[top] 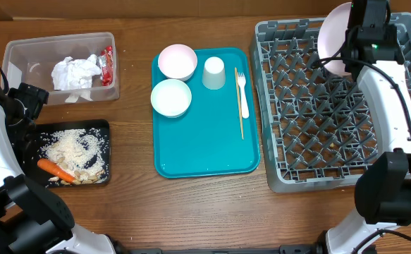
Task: Sort waste into correct bins and load items into the dishwasher rack
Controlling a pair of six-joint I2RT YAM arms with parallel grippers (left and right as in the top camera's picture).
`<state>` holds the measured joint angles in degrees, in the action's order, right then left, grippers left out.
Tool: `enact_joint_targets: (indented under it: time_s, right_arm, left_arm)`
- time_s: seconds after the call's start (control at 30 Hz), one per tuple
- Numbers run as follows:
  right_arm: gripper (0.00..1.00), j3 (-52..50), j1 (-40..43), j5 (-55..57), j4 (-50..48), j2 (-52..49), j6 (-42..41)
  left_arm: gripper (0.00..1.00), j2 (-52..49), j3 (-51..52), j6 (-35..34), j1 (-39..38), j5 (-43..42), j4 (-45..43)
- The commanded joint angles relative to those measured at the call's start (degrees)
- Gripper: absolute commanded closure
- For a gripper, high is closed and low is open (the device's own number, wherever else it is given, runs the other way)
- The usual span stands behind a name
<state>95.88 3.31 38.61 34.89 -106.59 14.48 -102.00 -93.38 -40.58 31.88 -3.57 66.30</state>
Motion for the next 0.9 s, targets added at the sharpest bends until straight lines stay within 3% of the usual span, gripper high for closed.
enact_joint_targets:
  time_s: [0.0,0.4,0.57,0.67,0.77,0.87]
  right_arm:
    - [0.96,-0.6,-0.1,0.3,-0.1,0.0,2.0]
    - [0.95,-3.7,-0.6,0.3,-1.6,0.1,2.9]
    - [0.84,-3.6,-3.4,2.6,-1.2,0.1,1.6]
    - [0.85,-3.6,-5.2,9.7,-1.2,0.1,0.0]
    - [0.94,-3.6,-5.5,10.3,0.5,0.4,-2.9]
    - [0.96,-3.6,-5.5,10.4,2.3,0.5,-4.5]
  left_arm:
    - [0.00,1.8,-0.6,-1.0,-0.1,0.6,0.1]
    - [0.00,1.8,-0.6,-1.0,-0.1,0.6,0.1]
    - [0.00,1.8,-0.6,-1.0,-0.1,0.6,0.1]
    - [0.00,1.8,-0.6,-1.0,-0.1,0.6,0.1]
    - [0.00,1.8,-0.6,-1.0,-0.1,0.6,0.1]
    - [0.00,1.8,-0.6,-1.0,-0.1,0.6,0.1]
